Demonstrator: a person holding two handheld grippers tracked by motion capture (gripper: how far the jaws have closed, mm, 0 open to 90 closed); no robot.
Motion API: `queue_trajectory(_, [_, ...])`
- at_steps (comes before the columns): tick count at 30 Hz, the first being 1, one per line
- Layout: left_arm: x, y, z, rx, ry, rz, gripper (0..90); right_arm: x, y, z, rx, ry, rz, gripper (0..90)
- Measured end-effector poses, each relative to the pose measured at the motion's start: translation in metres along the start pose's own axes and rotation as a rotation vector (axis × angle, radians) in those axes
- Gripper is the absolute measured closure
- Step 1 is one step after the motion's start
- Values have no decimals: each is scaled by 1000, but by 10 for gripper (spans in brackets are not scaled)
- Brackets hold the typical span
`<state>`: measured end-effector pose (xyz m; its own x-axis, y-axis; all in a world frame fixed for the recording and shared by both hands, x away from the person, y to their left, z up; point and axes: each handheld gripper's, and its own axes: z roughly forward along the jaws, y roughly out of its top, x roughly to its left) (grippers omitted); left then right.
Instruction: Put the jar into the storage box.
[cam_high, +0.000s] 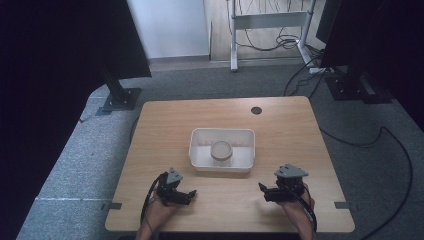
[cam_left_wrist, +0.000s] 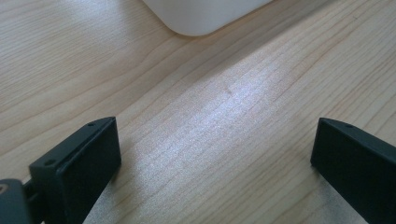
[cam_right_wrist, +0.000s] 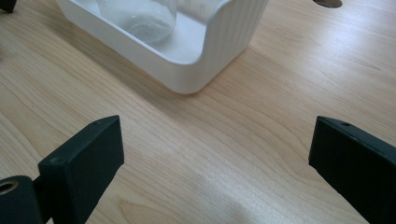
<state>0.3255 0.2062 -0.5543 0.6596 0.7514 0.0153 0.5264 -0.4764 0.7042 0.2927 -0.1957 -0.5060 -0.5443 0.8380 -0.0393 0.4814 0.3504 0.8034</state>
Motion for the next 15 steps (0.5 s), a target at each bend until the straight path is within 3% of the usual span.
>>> queue_trajectory(15, [0, 0, 0, 0, 1, -1, 13, -7, -19, -8, 6, -35, 27, 27])
